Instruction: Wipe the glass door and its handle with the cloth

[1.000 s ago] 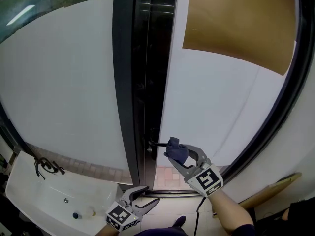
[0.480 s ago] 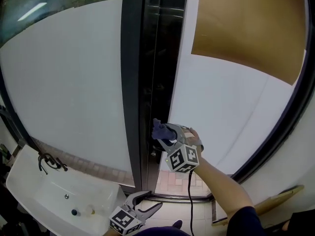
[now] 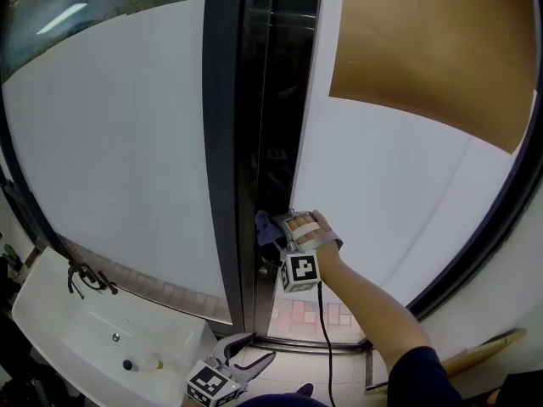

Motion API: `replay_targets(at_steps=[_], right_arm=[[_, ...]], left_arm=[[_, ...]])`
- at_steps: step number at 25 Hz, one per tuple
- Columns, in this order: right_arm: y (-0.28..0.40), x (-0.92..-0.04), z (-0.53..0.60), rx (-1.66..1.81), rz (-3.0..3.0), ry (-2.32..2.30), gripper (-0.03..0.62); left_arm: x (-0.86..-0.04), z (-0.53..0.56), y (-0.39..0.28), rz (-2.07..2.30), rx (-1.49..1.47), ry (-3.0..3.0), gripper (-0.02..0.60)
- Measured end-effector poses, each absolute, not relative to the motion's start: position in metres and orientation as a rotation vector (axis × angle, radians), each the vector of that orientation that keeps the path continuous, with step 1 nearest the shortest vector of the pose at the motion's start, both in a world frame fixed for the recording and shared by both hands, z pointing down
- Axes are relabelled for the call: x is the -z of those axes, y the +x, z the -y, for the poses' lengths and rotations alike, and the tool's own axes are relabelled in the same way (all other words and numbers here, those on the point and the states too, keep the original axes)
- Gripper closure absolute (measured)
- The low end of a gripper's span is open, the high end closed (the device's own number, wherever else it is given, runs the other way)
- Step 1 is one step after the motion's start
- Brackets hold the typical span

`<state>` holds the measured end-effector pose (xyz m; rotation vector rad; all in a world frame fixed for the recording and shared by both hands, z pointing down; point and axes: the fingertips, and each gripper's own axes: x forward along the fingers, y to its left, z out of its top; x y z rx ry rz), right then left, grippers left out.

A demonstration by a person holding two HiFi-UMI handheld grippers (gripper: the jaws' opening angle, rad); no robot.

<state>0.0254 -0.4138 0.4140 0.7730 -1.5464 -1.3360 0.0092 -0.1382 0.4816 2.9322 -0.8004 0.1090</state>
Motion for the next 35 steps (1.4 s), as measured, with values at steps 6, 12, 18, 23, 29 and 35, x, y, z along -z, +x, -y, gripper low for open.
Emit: replay_targets(at_steps=[6,12,18,23,29,35], right_arm=[[0.067,-0.418,0.414,1.333,1.495,0.795,0.416],[0.131,-0.421,0.410,1.248,1.436,0.840,0.422],[0.202,-0.411,0.391,1.196,1.383,0.928,0.424],[0.276,-0.408,0.378,1.115,1.312,1.035,0.424],[0.329,-0.404,0.366,0.986,1.297,1.168,0.425],[0.264,-0.393,0.361,1.028,1.513,1.174,0.425]], left_arm=[[-0.484,0.142,0.016,0.780,-0.133,2.930,0.341],[-0.484,0.141,0.030,0.713,-0.143,2.960,0.341],[-0.483,0.140,0.035,0.679,-0.149,2.974,0.341],[-0.491,0.140,0.031,0.681,-0.165,2.973,0.341],[-0.490,0.139,0.027,0.680,-0.166,2.978,0.341],[-0.491,0.137,0.021,0.701,-0.158,2.973,0.341]])
